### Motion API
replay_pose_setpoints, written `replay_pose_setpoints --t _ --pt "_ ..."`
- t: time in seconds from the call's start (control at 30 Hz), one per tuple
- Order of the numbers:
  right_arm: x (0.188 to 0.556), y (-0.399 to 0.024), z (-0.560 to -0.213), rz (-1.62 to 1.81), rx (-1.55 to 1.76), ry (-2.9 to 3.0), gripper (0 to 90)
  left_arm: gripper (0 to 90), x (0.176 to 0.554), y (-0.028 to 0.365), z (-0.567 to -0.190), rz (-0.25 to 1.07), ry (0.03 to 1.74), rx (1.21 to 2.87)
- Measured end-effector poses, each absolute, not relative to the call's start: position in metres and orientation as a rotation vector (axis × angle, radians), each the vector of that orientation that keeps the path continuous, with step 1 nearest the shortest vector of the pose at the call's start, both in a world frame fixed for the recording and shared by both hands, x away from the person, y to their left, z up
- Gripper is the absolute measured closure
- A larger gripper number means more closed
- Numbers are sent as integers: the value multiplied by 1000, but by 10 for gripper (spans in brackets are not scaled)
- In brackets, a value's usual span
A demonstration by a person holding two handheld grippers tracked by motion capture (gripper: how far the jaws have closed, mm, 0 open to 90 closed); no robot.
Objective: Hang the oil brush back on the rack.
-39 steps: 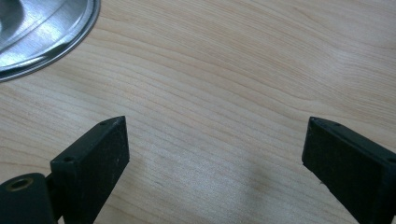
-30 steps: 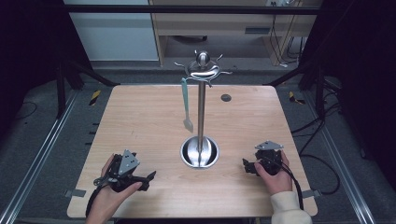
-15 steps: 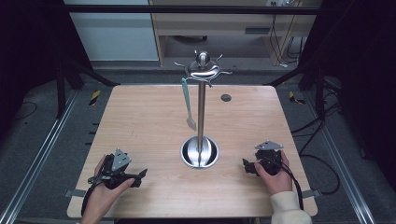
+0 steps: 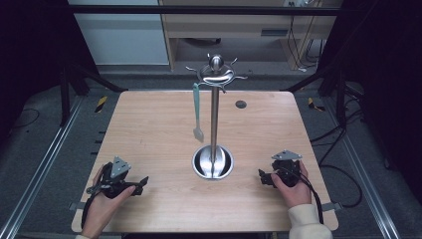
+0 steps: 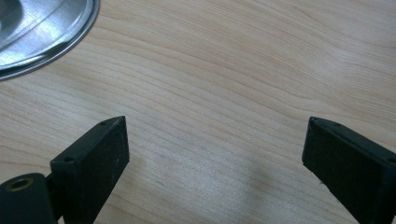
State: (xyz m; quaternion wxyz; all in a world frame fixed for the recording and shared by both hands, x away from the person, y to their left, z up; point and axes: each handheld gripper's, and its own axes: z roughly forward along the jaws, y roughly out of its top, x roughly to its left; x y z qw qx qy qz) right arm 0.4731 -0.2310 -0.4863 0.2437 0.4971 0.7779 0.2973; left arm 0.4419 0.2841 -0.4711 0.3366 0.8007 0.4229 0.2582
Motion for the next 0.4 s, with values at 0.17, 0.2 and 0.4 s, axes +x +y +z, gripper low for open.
replay_pose_setpoints --t 0.17,0.2,0.4 --pt "473 -231 -486 815 1356 2126 80 52 446 293 -475 703 1135 2085" --pt "473 -231 -486 815 1355 2127 80 52 447 294 -476 703 1140 2083" --pt "473 -231 -486 814 1357 2122 80 49 447 299 -479 695 1149 2090"
